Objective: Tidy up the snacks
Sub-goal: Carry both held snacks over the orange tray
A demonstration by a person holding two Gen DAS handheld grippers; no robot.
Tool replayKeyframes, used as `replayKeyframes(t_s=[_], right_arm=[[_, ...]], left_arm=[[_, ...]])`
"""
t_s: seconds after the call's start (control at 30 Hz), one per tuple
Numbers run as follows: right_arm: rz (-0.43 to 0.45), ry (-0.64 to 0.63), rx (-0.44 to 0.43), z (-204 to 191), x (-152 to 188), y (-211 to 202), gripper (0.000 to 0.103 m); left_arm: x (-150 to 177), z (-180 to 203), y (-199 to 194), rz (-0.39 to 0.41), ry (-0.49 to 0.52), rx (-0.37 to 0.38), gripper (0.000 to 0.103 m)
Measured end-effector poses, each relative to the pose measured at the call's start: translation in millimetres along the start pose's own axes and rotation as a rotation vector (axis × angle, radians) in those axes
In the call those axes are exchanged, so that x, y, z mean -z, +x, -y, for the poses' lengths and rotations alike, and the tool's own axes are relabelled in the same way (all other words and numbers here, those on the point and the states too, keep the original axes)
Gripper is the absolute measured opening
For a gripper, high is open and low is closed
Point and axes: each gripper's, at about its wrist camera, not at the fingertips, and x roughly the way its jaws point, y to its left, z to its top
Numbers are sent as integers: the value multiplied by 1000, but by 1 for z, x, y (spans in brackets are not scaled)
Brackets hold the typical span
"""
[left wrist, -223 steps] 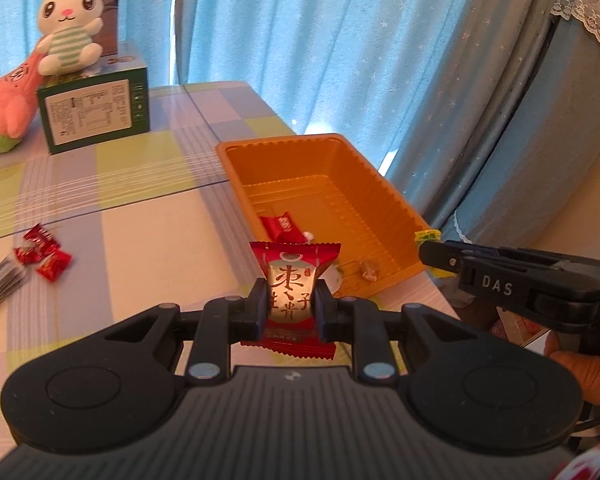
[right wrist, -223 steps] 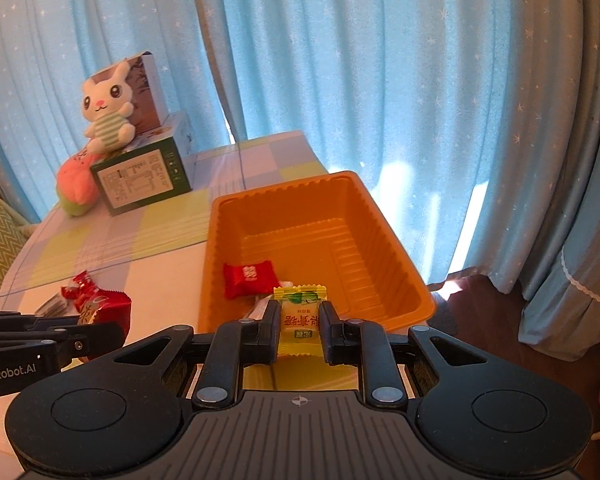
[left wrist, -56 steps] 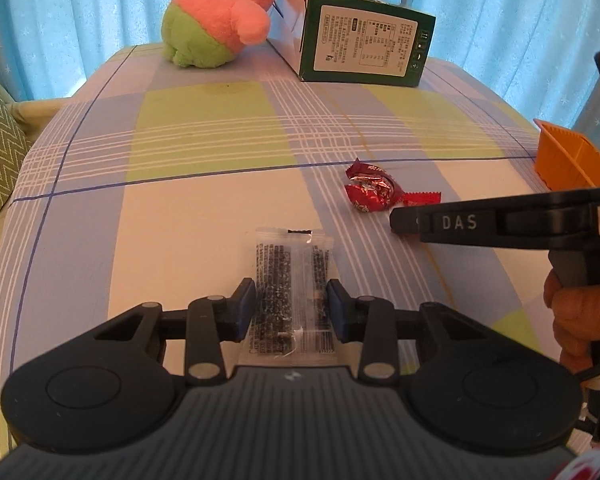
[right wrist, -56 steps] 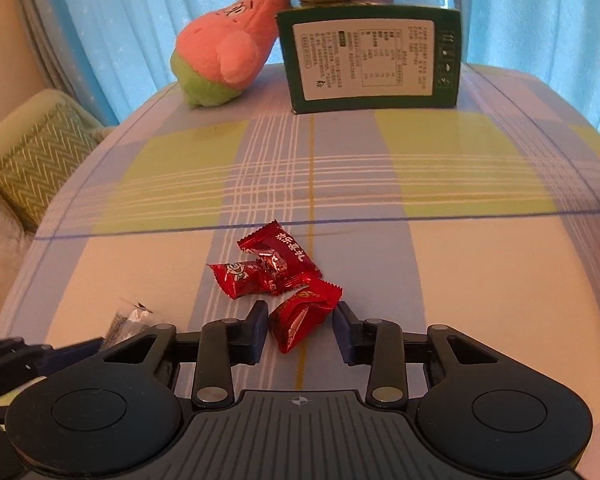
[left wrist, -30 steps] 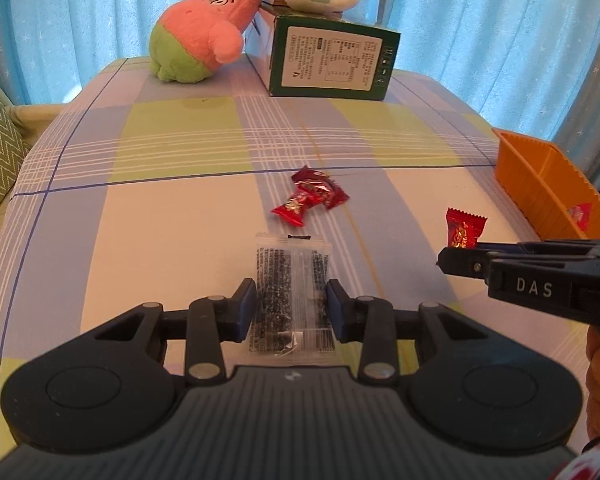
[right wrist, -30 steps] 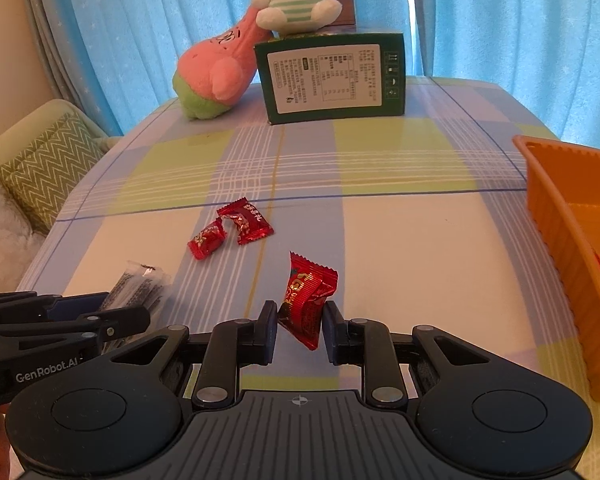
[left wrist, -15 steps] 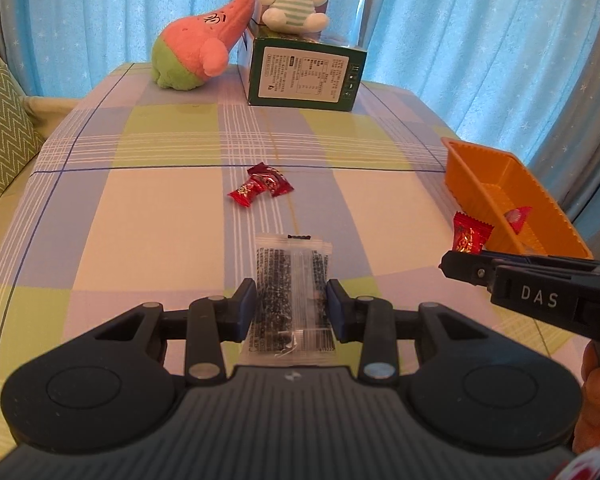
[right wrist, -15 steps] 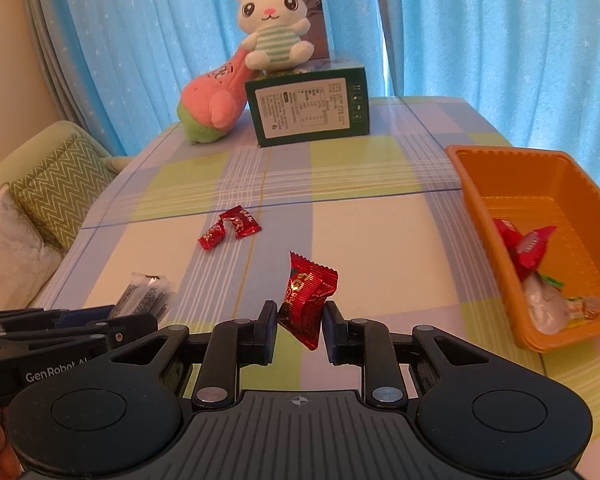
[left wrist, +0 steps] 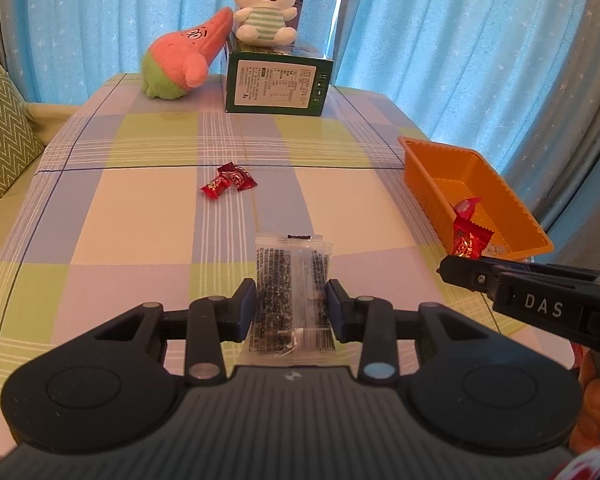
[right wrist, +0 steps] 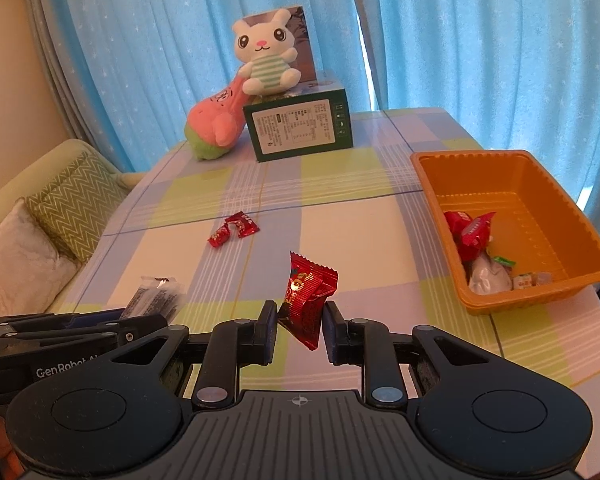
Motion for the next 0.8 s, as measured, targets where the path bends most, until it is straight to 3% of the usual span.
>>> replayKeyframes(t_s=[0.8], right_arm=[[48, 101, 81, 69, -5, -38, 24]], left_arm=[[-16, 61, 7, -3, 65, 80, 34]])
